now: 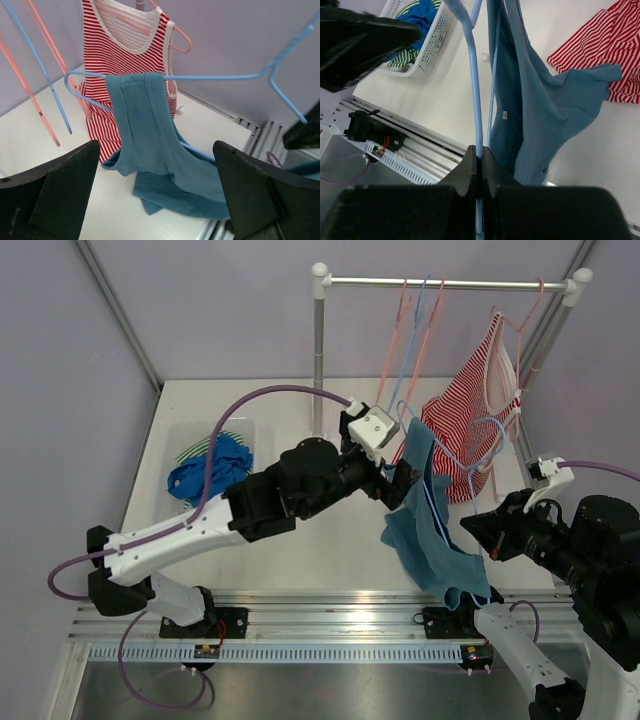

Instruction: Remove the tank top from the hanger

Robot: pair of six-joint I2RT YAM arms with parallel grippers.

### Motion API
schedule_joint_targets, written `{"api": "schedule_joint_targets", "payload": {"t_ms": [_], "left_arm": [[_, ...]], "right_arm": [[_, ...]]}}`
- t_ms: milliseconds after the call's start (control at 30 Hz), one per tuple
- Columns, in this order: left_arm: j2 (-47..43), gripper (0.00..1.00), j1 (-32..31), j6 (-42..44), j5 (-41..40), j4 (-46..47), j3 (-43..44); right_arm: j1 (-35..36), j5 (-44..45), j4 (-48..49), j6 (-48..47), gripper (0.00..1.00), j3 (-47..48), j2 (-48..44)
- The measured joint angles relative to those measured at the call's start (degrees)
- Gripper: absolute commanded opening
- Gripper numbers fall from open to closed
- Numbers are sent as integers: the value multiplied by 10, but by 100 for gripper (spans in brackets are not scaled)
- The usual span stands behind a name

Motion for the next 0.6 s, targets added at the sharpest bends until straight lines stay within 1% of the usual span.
{"api": "schedule_joint_targets", "payload": {"t_ms": [100,233,267,367,400,433,467,533,600], "left_arm": [[50,94,0,21,-21,6,29],[106,83,0,36,-42,3,54],[115,68,0,38,-44,2,58],[132,48,3,42,-50,0,61],[134,35,4,43,-53,-1,61],[134,31,5,42,-55,-2,61],[134,24,7,44,-58,-2,61],[134,8,10,43,-62,2,61],[132,0,15,42,-65,3,60]], "right_arm": [[0,-10,1,0,0,-1,0],[0,-29,2,2,0,-1,-1],[0,-35,2,2,0,-1,-1],[1,-40,2,2,0,-1,-3],[2,-39,2,2,0,-1,-3],[5,-39,2,2,0,-1,-3],[7,-38,2,2,0,-1,-3],[10,-38,2,2,0,-4,-3],[12,-38,2,2,0,-5,-3]]}}
